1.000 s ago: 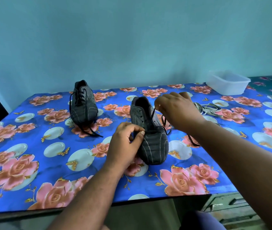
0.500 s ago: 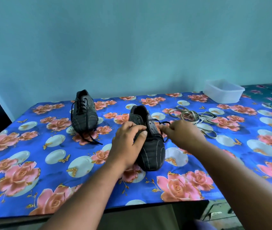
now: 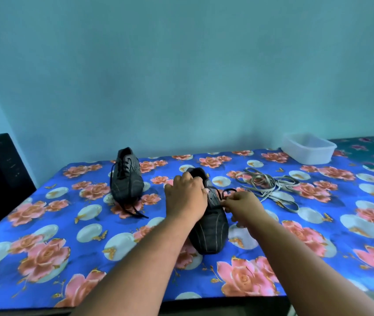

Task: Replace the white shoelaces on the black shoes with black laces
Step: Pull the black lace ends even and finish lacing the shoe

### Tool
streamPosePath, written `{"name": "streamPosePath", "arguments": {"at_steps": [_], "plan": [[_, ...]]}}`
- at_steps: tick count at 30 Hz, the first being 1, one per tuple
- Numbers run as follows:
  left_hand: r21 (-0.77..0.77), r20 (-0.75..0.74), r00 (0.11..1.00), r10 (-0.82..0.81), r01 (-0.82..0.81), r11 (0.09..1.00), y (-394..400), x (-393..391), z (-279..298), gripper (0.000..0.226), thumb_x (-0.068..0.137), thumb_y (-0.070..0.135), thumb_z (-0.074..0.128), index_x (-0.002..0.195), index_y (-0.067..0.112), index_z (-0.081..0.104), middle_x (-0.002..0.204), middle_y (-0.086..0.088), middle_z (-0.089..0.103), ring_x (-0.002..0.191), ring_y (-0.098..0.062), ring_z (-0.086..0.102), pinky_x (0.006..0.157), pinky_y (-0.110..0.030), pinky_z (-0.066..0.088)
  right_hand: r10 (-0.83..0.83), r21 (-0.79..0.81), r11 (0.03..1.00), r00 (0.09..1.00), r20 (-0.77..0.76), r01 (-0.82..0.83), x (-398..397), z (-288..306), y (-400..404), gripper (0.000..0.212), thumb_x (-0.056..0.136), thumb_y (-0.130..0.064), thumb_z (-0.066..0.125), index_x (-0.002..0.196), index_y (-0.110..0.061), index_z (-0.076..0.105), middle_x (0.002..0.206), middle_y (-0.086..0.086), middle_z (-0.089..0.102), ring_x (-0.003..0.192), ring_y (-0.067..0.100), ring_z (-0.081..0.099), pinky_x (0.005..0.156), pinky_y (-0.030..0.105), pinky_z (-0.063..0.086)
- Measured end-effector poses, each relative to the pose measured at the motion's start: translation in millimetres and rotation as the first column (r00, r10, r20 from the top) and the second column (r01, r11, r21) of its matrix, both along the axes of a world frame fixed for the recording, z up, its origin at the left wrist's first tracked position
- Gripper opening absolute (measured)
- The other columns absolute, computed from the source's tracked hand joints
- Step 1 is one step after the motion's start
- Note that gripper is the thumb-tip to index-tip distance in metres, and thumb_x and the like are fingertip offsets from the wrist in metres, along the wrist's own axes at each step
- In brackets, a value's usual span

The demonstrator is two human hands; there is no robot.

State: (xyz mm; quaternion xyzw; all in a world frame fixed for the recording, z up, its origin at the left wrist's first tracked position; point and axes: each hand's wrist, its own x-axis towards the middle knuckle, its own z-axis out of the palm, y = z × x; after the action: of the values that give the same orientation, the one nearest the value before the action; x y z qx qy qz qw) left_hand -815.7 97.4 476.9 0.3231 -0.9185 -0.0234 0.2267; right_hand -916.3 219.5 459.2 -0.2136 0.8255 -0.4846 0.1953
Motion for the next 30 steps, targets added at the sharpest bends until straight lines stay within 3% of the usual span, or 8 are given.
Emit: {"name": "streamPosePath", "arguments": {"at_steps": [2,4,5,8,10,18,27,30], "plan": [[0.234,-0.077,0.997,0.003,0.015,0.972,-1.3,1.6,7.9,0.028,0.096,0.047,0.054,0.101,0.023,0.069,0.112,-0.004,0.06,0.109,-0.028,0.054,0.093,-0.044,0.044,0.001,-0.131,0.991,0.999,0.048,0.006,1.4,11.7,3.5,0.022,0.093,-0.019,0.063,0.09,0.002,0.066,0.088,0.024,0.071,0.063,0.023,0.055,0.055,0.029,0.044],[0.605,-0.341,0.94,0.013,0.209,0.768,2.7,8.7,24.2,0.032,0.086,0.048,0.055,0.084,0.019,0.068,0.093,-0.003,0.066,0.091,-0.024,0.059,0.081,-0.036,0.048,0.044,-0.288,0.958,0.992,0.115,-0.01,4.9,28.6,5.9,0.016,0.098,-0.018,0.06,0.091,-0.005,0.067,0.088,0.018,0.073,0.069,0.021,0.061,0.062,0.032,0.044],[0.691,-0.455,0.889,0.047,0.32,0.648,4.1,12.1,32.4,0.029,0.085,0.043,0.055,0.077,0.017,0.063,0.08,-0.001,0.065,0.078,-0.02,0.058,0.071,-0.031,0.045,0.081,-0.344,0.938,0.989,0.124,-0.034,7.6,38.5,6.8,0.014,0.099,-0.019,0.058,0.093,-0.009,0.066,0.089,0.013,0.075,0.072,0.019,0.065,0.067,0.034,0.044],[0.735,-0.603,0.794,0.074,0.518,0.438,7.4,21.6,68.6,0.034,0.102,0.023,0.05,0.07,0.015,0.058,0.061,0.001,0.062,0.051,-0.01,0.054,0.05,-0.022,0.039,0.207,-0.416,0.897,0.973,0.104,-0.146,15.6,75.9,12.0,0.018,0.104,-0.025,0.05,0.093,-0.018,0.062,0.085,0.003,0.076,0.084,0.015,0.071,0.075,0.036,0.042],[0.682,-0.69,0.722,0.048,0.626,0.379,4.5,25.9,96.3,0.034,0.107,0.023,0.048,0.075,0.016,0.06,0.06,0.003,0.061,0.049,-0.011,0.055,0.057,-0.025,0.041,0.247,-0.45,0.871,0.968,0.053,-0.197,20.1,105.4,15.1,0.021,0.106,-0.028,0.046,0.091,-0.022,0.059,0.081,0.0,0.073,0.085,0.017,0.07,0.074,0.036,0.04],[0.456,-0.773,0.619,-0.139,0.694,0.557,22.7,60.2,200.8,0.021,0.106,0.024,0.052,0.095,0.02,0.07,0.071,0.007,0.062,0.062,-0.013,0.056,0.069,-0.032,0.042,0.243,-0.469,0.816,0.937,-0.25,-0.337,46.7,221.6,31.3,0.023,0.107,-0.032,0.046,0.09,-0.025,0.06,0.079,-0.005,0.071,0.076,0.013,0.068,0.077,0.036,0.04],[0.265,-0.849,0.505,-0.156,0.662,0.701,57.8,100.8,270.6,0.018,0.104,0.029,0.056,0.103,0.023,0.074,0.089,0.005,0.073,0.074,-0.009,0.064,0.072,-0.025,0.045,0.116,-0.506,0.786,0.888,-0.445,-0.356,94.3,309.1,51.8,0.019,0.102,-0.033,0.057,0.096,-0.024,0.072,0.084,-0.007,0.071,0.078,0.012,0.064,0.072,0.031,0.044],[0.223,-0.865,0.476,-0.158,0.647,0.729,63.4,108.6,284.0,0.02,0.103,0.03,0.058,0.108,0.02,0.074,0.09,0.004,0.074,0.073,-0.009,0.064,0.064,-0.015,0.046,0.099,-0.516,0.773,0.873,-0.477,-0.37,104.1,323.0,55.9,0.021,0.102,-0.036,0.058,0.101,-0.021,0.074,0.084,-0.007,0.071,0.078,0.011,0.063,0.07,0.027,0.045]]}}
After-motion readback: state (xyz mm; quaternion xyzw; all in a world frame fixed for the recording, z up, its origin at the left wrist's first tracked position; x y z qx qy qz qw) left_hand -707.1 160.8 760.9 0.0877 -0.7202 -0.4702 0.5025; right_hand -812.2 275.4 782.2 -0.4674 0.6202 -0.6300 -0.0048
